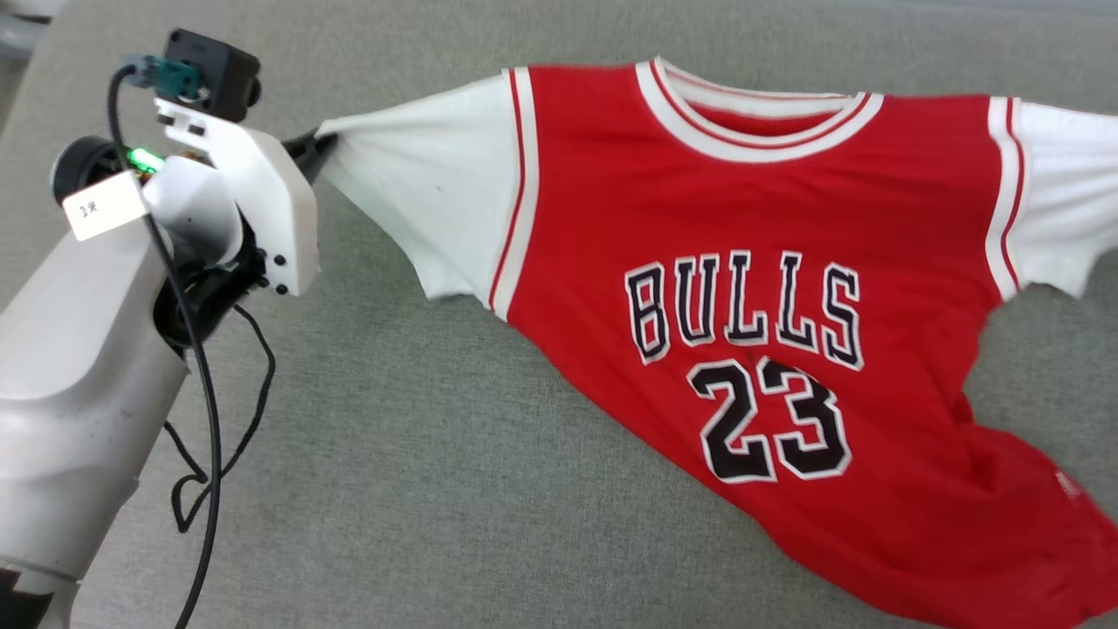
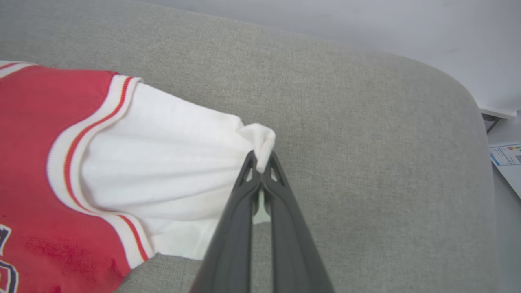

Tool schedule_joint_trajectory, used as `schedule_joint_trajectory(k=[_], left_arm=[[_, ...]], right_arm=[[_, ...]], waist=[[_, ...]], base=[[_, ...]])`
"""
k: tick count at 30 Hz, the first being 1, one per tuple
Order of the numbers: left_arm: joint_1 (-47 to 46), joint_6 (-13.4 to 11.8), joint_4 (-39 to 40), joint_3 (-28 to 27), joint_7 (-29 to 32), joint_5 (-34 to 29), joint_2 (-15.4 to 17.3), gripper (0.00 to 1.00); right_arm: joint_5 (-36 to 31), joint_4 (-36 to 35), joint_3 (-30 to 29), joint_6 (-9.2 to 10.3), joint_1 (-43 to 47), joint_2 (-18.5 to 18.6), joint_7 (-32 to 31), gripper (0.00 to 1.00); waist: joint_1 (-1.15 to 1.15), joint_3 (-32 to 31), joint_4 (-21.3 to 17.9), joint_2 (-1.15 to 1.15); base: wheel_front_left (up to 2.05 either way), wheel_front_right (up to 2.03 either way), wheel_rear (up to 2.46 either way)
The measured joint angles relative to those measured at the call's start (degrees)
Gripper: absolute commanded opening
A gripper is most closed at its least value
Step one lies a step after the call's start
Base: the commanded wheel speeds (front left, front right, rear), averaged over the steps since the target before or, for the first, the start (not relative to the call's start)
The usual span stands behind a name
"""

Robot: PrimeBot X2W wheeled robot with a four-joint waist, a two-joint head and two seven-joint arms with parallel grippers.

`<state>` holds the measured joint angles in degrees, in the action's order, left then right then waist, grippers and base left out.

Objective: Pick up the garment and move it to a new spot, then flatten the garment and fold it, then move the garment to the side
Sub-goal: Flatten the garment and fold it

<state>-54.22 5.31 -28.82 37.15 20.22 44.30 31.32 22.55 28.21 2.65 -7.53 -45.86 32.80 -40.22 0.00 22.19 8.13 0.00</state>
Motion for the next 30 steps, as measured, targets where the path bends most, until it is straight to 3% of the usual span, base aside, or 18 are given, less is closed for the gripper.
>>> schedule_joint_trajectory(k=[7, 15, 26, 27, 30], left_arm=[[1.9, -3.3, 5.0, -1.9, -8.6, -3.1, 2.9, 0.0], [7.6, -8.6, 15.3, -5.2, -14.8, -5.5, 9.2, 0.0], [14.8, -17.1, 30.6, -11.7, -19.1, -6.6, 17.0, 0.0], [15.8, -18.8, 33.8, -13.4, -20.1, -6.7, 18.4, 0.0], [16.8, -19.7, 36.1, -14.7, -20.1, -6.3, 19.7, 0.0]], right_arm=[[1.8, -2.0, 1.5, -0.01, 0.7, 2.3, 7.7, 0.0], [3.1, -5.6, 1.5, -0.02, 1.6, 3.0, 15.3, 0.0], [3.3, -15.9, -1.0, -0.03, 5.6, 4.2, 17.2, 0.0], [3.1, -18.0, -2.4, -0.03, 6.0, 4.1, 16.7, 0.0], [2.9, -19.9, -3.9, -0.03, 6.1, 3.9, 16.4, 0.0]], waist=[[0.0, -6.5, 0.0, 0.0], [0.01, -14.1, -0.9, 0.0], [0.02, -20.8, -3.4, 0.0], [0.01, -21.2, -4.0, 0.0], [0.01, -21.1, -4.3, 0.0]], base=[[0.0, 0.0, 0.0], [0.0, 0.0, 0.0], [0.0, 0.0, 0.0], [0.0, 0.0, 0.0], [0.0, 0.0, 0.0]])
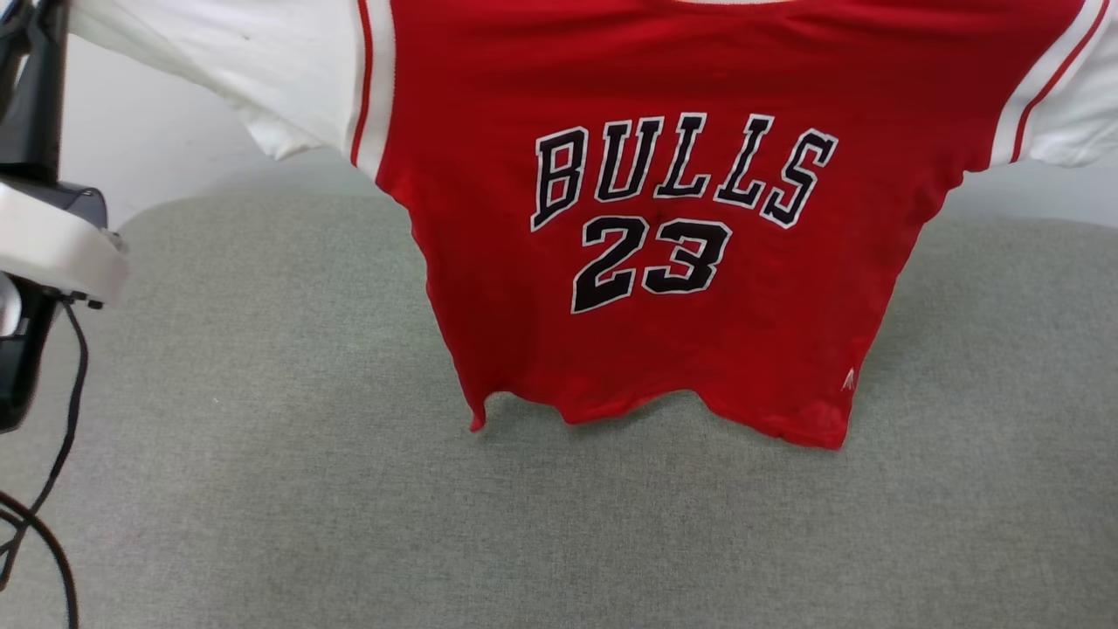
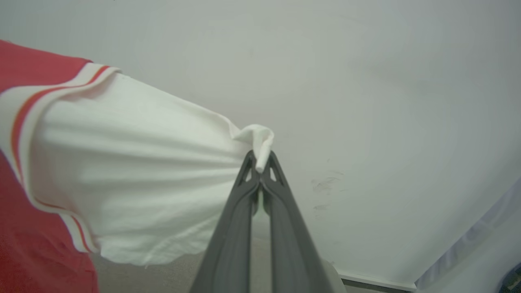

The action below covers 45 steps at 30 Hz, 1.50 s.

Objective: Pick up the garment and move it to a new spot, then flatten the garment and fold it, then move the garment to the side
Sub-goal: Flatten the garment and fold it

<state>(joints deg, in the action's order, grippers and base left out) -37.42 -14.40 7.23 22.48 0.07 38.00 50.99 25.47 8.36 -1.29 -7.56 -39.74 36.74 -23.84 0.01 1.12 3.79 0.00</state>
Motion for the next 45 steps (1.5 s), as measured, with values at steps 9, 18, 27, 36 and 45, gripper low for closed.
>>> schedule_joint_trajectory(k=[9, 18, 27, 36, 45], left_arm=[[0.2, 1.2, -1.2, -2.8, -2.3, 1.8, 1.7, 0.0], [-13.5, 5.8, -9.3, -3.4, -6.4, 0.6, -0.9, 0.0], [-35.3, 10.0, -21.5, -2.4, -10.8, -4.0, -5.4, 0.0], [-52.7, 12.8, -34.2, -1.7, -13.7, -6.6, -10.9, 0.0], [-55.5, 15.9, -41.3, -1.6, -15.0, -7.3, -15.9, 0.0]], right_arm=[[-0.7, -4.0, -1.8, -0.01, -2.2, -0.6, -1.4, 0.0], [-4.0, -1.9, 0.3, -0.01, -14.9, -0.7, 2.4, 0.0], [-11.7, 8.7, 4.7, 0.0, -35.4, -1.6, 11.7, 0.0], [-17.9, 24.3, 5.8, -0.02, -53.2, -3.9, 20.6, 0.0], [-21.0, 35.9, 5.3, -0.01, -58.6, -7.8, 29.1, 0.0]], waist=[[-0.01, 4.2, -0.5, 0.0], [-0.02, 12.6, -1.1, 0.0], [-0.03, 23.1, -1.7, 0.0], [-0.03, 32.4, -1.8, 0.0], [-0.03, 38.6, -1.2, 0.0]], base=[[0.0, 0.0, 0.0], [0.0, 0.0, 0.0], [0.0, 0.0, 0.0], [0.0, 0.0, 0.0], [0.0, 0.0, 0.0]])
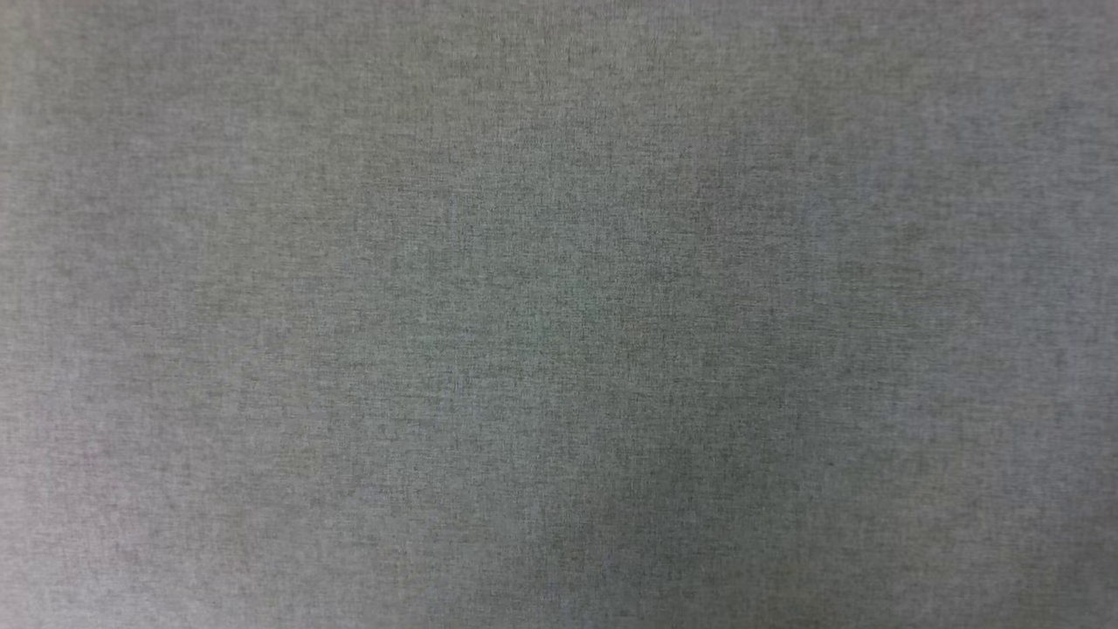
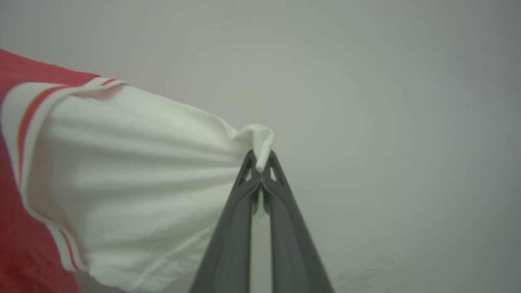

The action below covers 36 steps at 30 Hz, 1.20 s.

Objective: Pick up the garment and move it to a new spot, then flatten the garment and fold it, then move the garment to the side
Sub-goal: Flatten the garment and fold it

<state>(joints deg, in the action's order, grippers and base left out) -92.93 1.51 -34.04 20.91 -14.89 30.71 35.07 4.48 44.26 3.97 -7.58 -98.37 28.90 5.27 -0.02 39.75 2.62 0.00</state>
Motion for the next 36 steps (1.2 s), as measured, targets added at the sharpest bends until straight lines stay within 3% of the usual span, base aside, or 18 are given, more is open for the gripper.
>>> schedule_joint_trajectory(k=[8, 18, 28, 36], left_arm=[[13.1, -0.6, 5.7, -5.0, 0.0, -2.8, -4.5, 0.0], [37.3, -0.4, 11.4, -9.8, -0.1, -3.7, -10.6, 0.0], [58.9, 2.0, 8.5, -7.5, -0.2, -2.6, -12.7, 0.0], [70.8, 2.1, 5.4, -6.3, 1.2, -0.6, -13.3, 0.0]], right_arm=[[1.7, 5.0, 2.9, 0.02, 5.0, -1.4, 5.8, 0.0], [9.5, 6.0, 9.4, 0.02, 23.2, -1.4, 8.5, 0.0], [21.3, -0.3, 15.7, 0.02, 47.6, 2.0, 7.9, 0.0], [27.1, -7.2, 23.1, 0.02, 64.4, 7.2, 5.0, 0.0]], waist=[[0.0, 0.3, 0.1, 0.0], [0.01, -7.0, 0.2, 0.0], [0.03, -18.0, 0.5, 0.0], [0.04, -25.9, 0.9, 0.0]], base=[[0.0, 0.0, 0.0], [0.0, 0.0, 0.0], [0.0, 0.0, 0.0], [0.0, 0.0, 0.0]])
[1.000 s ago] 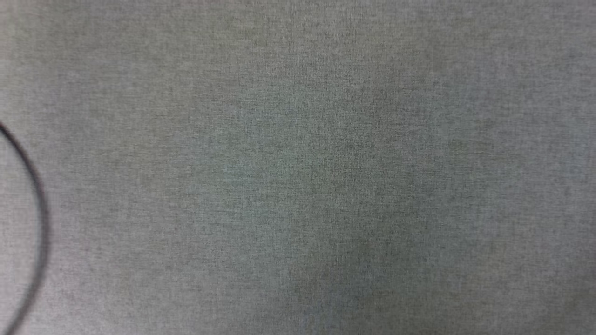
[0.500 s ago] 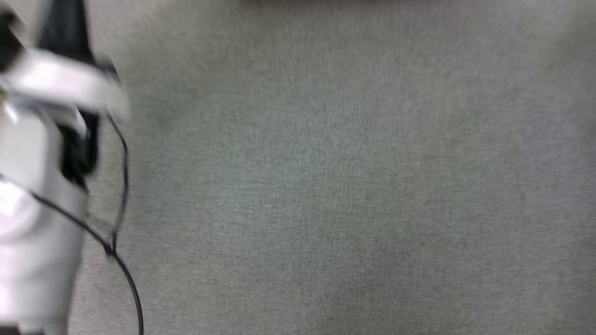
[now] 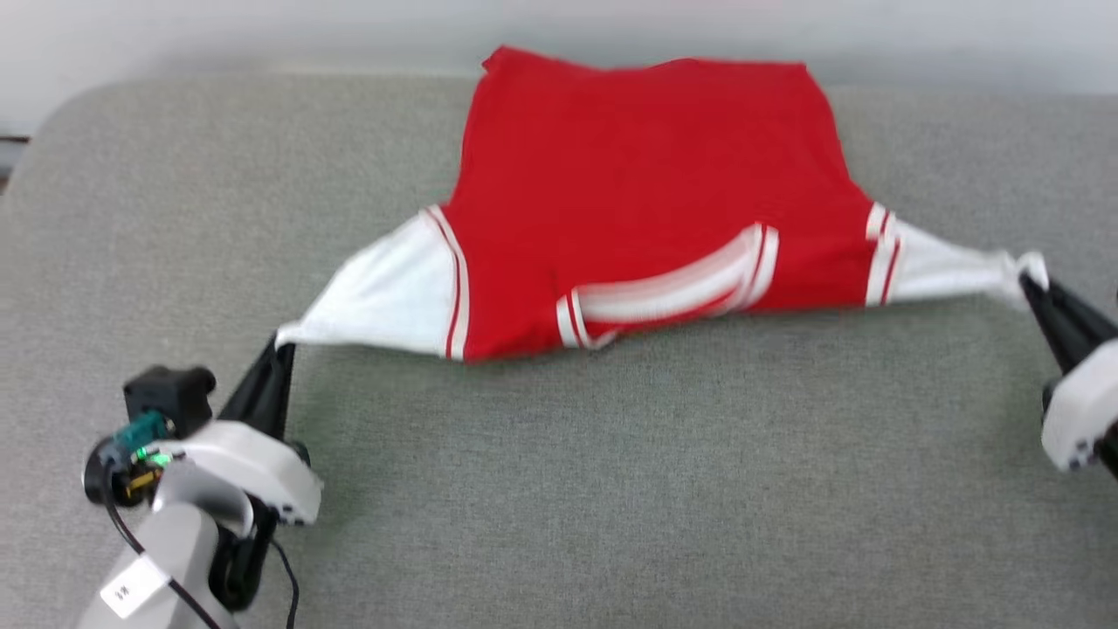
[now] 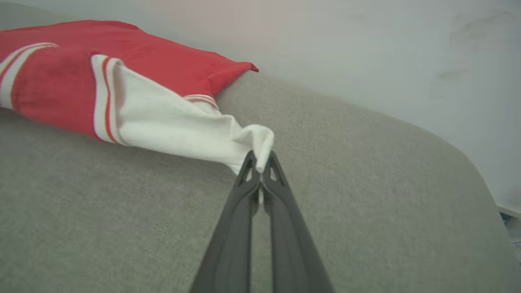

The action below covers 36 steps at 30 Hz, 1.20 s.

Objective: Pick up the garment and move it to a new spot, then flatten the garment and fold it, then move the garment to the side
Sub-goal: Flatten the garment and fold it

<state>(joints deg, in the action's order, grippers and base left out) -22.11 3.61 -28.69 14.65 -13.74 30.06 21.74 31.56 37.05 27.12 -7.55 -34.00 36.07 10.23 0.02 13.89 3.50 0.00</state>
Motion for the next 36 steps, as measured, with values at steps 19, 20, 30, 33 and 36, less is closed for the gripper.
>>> schedule_joint_trajectory(k=[19, 20, 30, 33, 36], left_arm=[[14.5, 0.0, -0.5, 3.1, 4.7, 1.9, 1.0, 0.0], [15.6, 0.0, 0.2, 3.3, 5.7, 2.0, 1.4, 0.0], [27.2, -0.3, 12.2, 4.6, 15.4, 4.8, 6.0, 0.0], [28.1, -1.2, 16.0, 4.5, 16.8, 5.1, 6.6, 0.0], [28.2, -1.8, 18.7, 4.7, 17.9, 5.4, 6.7, 0.0]], right_arm=[[12.0, -9.3, 7.5, 0.0, 19.0, 8.2, -7.3, 0.0], [12.7, -10.2, 8.2, 0.0, 20.0, 8.9, -7.9, 0.0], [19.4, -18.0, 10.9, 0.0, 29.1, 16.1, -11.5, 0.0], [19.7, -18.7, 10.7, 0.0, 30.3, 17.2, -12.0, 0.0], [20.8, -19.2, 10.5, 0.0, 30.8, 17.4, -13.5, 0.33]], waist=[[-0.01, -11.6, 0.3, 0.0], [-0.01, -12.1, 0.3, 0.0], [-0.01, -14.3, 0.2, 0.0], [-0.02, -13.8, 0.4, 0.0], [-0.02, -13.3, 0.5, 0.0]], base=[[0.0, 0.0, 0.0], [0.0, 0.0, 0.0], [0.0, 0.0, 0.0], [0.0, 0.0, 0.0], [0.0, 0.0, 0.0]])
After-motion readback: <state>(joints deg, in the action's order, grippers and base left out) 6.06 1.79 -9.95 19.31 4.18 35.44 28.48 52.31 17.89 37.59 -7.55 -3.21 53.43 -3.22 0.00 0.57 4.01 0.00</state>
